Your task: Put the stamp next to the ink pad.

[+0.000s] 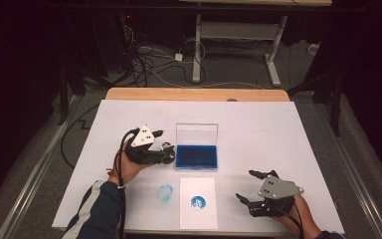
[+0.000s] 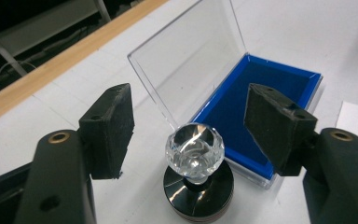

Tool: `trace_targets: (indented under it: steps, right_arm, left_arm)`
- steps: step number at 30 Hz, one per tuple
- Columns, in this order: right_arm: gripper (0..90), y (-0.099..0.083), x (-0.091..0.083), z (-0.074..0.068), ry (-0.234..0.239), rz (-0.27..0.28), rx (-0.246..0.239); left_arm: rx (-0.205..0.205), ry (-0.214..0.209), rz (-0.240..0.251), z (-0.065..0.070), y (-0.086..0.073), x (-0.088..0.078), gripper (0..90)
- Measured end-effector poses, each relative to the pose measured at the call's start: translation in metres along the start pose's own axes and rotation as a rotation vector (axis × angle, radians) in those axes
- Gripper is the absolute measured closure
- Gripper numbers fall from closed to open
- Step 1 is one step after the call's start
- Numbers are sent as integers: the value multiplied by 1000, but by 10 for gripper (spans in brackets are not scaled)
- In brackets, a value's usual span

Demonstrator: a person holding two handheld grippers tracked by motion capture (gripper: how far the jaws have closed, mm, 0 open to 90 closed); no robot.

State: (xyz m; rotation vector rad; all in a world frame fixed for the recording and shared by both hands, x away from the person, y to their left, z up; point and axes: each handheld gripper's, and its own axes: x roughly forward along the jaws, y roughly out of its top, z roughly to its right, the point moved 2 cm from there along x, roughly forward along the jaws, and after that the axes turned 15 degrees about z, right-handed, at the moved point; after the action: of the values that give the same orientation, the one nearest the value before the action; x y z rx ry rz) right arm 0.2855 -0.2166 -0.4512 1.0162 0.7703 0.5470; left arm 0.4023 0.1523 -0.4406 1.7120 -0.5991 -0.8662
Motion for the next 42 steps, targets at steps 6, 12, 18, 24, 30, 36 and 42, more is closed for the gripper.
trace_targets:
  steps: [6, 12, 18, 24, 30, 36, 42]
  right_arm:
    - [220, 0, 0, 0, -3, 3, 1]
    - [220, 1, -1, 0, -7, 8, -2]
    - [220, 2, -2, 0, -11, 15, -1]
    - [219, 2, -2, 0, -15, 21, -1]
    - [220, 3, -3, 1, -17, 28, 2]
    - [220, 3, -4, 2, -23, 34, 5]
    - [220, 4, -5, 2, -30, 35, 4]
  left_arm:
    - [45, -6, 9, 8, 8, -3, 308]
    - [78, 1, 22, 15, 14, -6, 244]
    - [93, 0, 39, 21, 20, -12, 217]
    - [122, -11, 46, 31, 25, -18, 191]
    - [160, -23, 51, 43, 29, -25, 164]
    - [200, -33, 56, 51, 23, -33, 164]
    - [204, -27, 60, 55, 17, -40, 164]
